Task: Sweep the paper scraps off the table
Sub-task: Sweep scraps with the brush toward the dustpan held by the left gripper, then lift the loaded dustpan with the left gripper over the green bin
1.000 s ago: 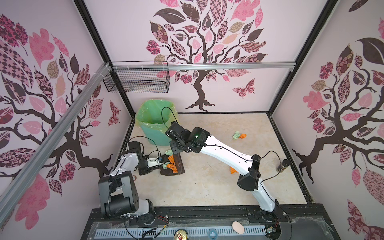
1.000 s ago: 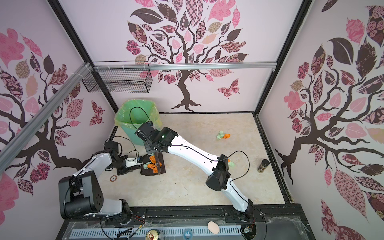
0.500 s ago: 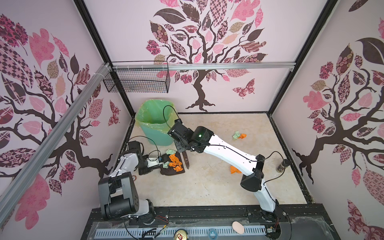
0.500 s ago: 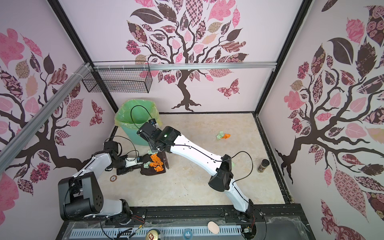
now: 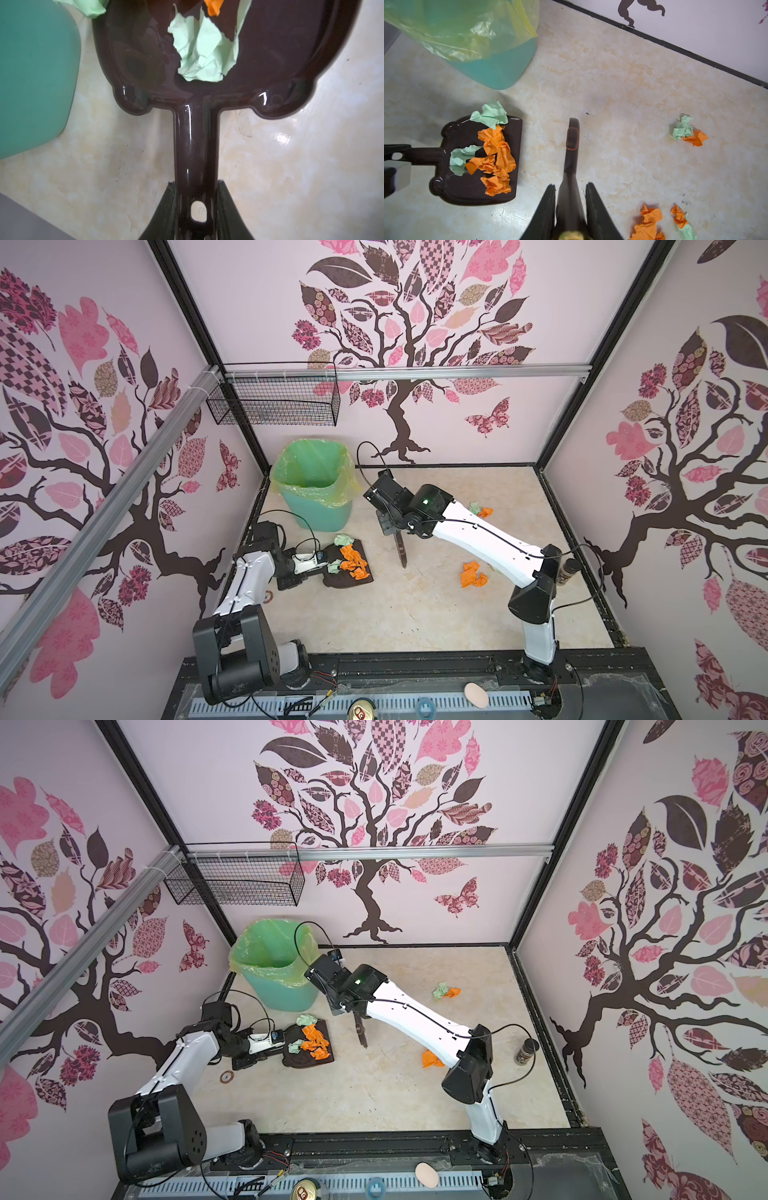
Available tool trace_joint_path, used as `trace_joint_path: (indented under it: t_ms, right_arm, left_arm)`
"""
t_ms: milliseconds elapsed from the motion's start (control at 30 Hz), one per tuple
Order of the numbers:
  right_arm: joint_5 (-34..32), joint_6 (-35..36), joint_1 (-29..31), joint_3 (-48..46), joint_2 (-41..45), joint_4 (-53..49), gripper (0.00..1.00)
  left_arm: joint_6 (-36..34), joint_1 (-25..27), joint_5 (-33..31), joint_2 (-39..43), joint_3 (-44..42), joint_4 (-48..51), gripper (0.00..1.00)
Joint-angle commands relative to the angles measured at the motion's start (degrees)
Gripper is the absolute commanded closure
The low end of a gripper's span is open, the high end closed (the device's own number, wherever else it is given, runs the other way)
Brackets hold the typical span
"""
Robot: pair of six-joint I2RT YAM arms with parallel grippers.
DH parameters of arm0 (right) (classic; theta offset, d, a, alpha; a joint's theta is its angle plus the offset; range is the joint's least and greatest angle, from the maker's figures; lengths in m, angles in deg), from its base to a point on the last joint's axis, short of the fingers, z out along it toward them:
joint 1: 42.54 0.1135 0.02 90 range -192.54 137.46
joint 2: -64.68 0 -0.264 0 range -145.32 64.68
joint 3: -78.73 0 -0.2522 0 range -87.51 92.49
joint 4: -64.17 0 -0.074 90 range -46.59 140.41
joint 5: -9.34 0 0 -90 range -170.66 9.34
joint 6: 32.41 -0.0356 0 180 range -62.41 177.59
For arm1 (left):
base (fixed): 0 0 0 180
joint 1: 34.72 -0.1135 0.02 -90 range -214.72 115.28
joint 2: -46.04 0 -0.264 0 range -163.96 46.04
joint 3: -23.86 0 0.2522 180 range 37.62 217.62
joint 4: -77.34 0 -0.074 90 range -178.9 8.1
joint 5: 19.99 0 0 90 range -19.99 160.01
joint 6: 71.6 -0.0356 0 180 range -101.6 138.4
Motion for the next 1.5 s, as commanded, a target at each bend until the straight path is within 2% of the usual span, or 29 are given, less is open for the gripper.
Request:
trace_joint_path:
  t_ms: [0,267,467,767,1033,1200,1467]
  right_arm:
    - [-0.75,-0.84,-0.15,-0.81,3.88,2.38,1.00]
    - [-1.36,-0.76,-0.54,-2.42,5.04,1.79,1.00]
    - [-1.01,-1.44,-2.04,-9.52,9.46,4.33,1.00]
    - [0.79,-1.93,-3.54,-17.55,14.49,7.79,1.00]
    - [0.75,-2.25,-3.74,-19.10,16.09,7.88,1.00]
    - [1.02,-2.17,-3.86,-19.47,16.05,7.93,1.00]
    - [1.89,-1.94,-4.26,-21.41,16.19,9.60,1.00]
  left_arm:
    - [0.83,0.20,3.82,2.15,3.50,3.70,0.95]
    - [-1.38,0.12,2.98,6.01,7.94,11.64,0.95]
    - [-3.52,-1.02,5.03,7.93,14.08,18.53,0.95]
    - [-2.79,-2.69,9.57,5.87,22.95,25.10,0.95]
    - [-4.40,-4.42,10.70,4.13,27.21,28.73,0.95]
    - [-6.86,-6.77,11.29,0.75,33.90,34.26,0.95]
    - [-8.13,-7.71,9.87,-0.87,41.09,36.32,0.95]
